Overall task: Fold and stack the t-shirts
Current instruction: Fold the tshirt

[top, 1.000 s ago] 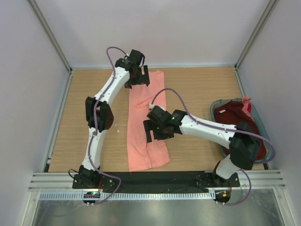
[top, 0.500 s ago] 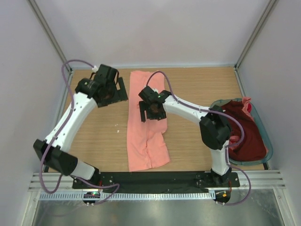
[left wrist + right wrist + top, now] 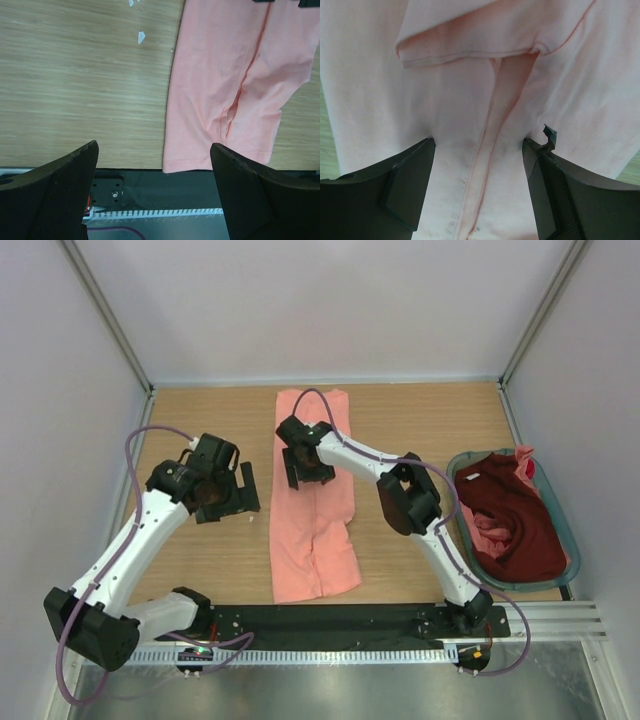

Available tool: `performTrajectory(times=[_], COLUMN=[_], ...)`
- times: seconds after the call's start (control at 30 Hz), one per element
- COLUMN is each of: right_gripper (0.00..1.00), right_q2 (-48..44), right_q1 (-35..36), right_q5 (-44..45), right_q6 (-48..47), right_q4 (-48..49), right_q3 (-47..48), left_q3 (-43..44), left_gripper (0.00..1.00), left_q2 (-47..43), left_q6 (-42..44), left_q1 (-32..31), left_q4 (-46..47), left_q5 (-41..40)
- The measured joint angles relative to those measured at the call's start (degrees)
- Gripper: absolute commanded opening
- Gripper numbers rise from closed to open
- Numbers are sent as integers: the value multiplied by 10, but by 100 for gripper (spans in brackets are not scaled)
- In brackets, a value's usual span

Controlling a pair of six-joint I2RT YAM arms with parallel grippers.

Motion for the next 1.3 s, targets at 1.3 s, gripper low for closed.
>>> performTrajectory(times=[1.3], right_gripper=[100], right_q2=[-539], right_q1=[-170], right_q5=[-189], right_q6=[57], right_q4=[42], right_q3=[-447], left_q3=[-143], left_gripper=[90], left_q2=[-21], left_q6=[-47], left_q1=[0], left_q4=[68], left_q5=[118])
